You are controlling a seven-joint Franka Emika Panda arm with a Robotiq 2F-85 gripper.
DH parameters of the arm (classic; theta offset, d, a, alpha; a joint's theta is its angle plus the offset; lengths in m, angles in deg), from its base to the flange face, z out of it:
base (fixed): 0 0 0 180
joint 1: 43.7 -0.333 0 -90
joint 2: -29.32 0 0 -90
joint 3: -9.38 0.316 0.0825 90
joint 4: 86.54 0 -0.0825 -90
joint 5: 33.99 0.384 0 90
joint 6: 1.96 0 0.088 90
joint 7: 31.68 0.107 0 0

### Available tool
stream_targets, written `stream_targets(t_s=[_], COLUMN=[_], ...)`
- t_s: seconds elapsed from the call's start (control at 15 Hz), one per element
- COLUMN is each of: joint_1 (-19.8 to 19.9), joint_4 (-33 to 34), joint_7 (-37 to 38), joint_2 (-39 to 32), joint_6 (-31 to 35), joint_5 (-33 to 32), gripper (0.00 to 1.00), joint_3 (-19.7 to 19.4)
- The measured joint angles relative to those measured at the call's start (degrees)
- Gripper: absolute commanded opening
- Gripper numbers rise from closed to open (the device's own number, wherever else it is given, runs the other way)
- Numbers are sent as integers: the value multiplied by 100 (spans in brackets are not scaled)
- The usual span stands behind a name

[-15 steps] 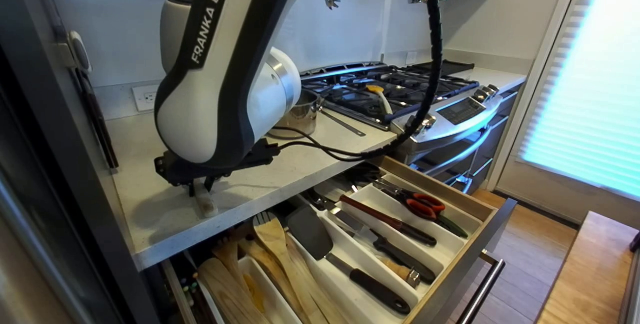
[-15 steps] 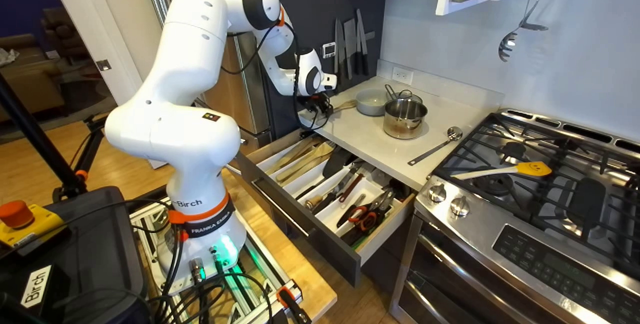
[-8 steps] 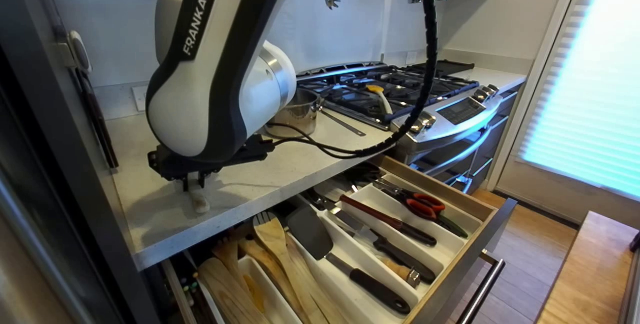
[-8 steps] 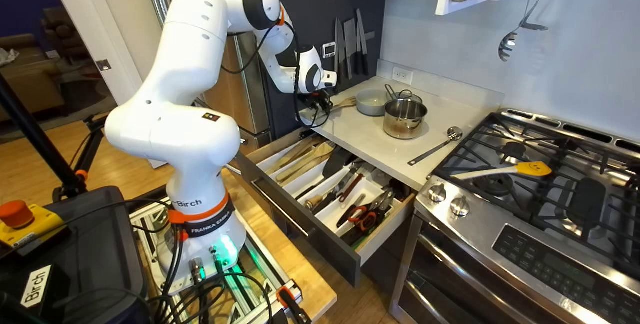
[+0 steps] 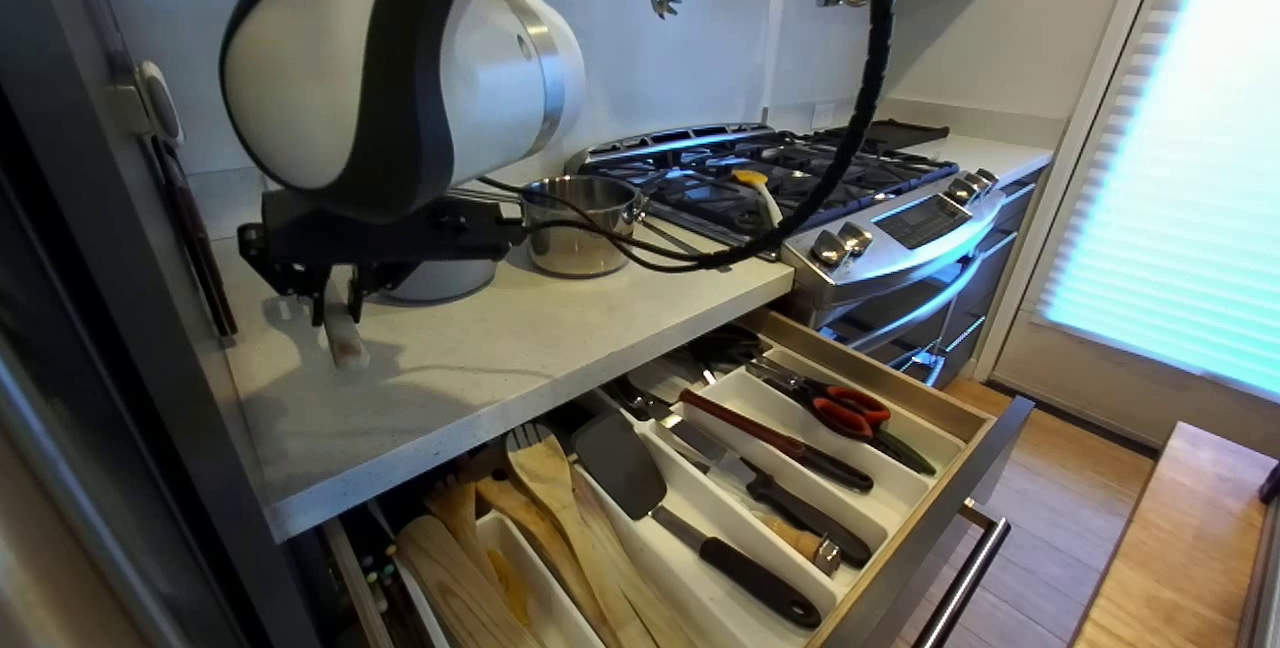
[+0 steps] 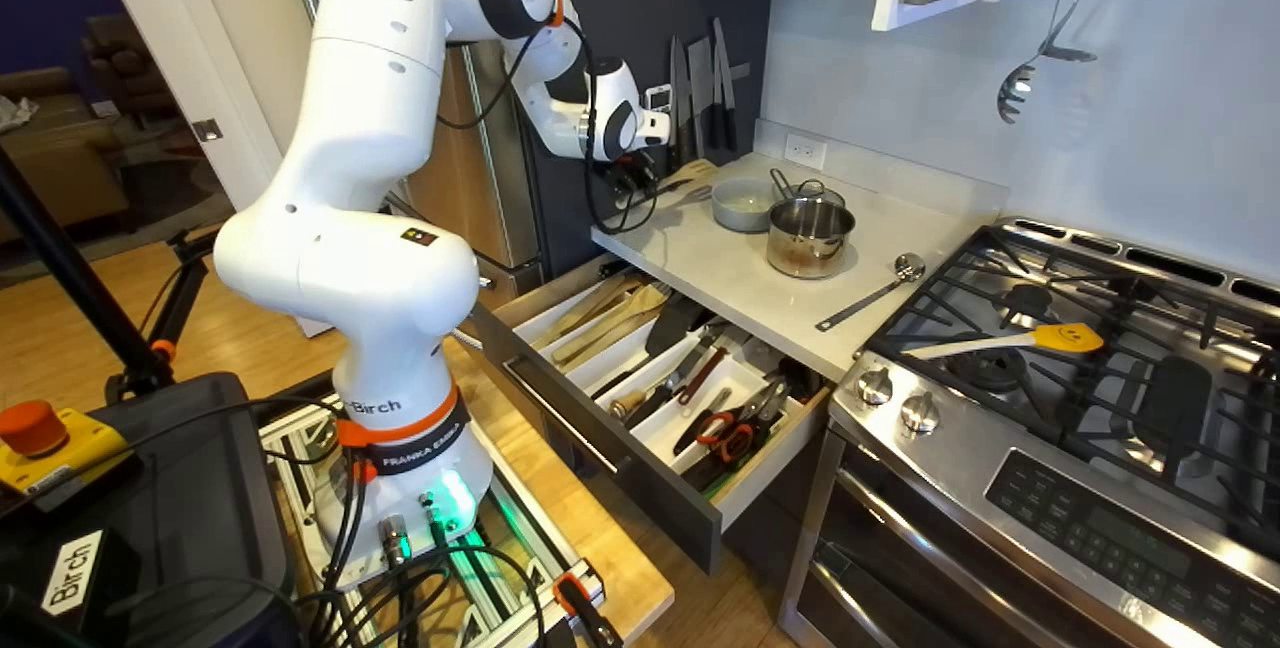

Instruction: Put the wooden spoon in the top cupboard

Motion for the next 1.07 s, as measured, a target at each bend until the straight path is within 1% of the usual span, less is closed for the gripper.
stream_targets(t_s=[0.13,0.2,0.4,0.53,0.67,0.8,0.93,1.0,1.07], joint_1=[91,215,836,1291,1630,1817,2021,2132,2255], joint_4=[-410,-650,-1367,-1767,-2024,-2141,-2215,-2237,-2252], joint_7=[-13,-71,-433,-857,-1535,-2181,-2254,-2203,-2122], joint_2=[507,809,1757,2376,2998,3633,4259,4552,4836], joint_6=[-59,-127,-156,-245,-740,-1547,-2330,-2585,-2743], joint_5=[126,212,689,1277,2111,2797,2834,2744,2608], gripper=[6,6,6,6,6,6,6,26,26], joint_3=[59,166,739,1161,1431,1439,1308,1229,1155])
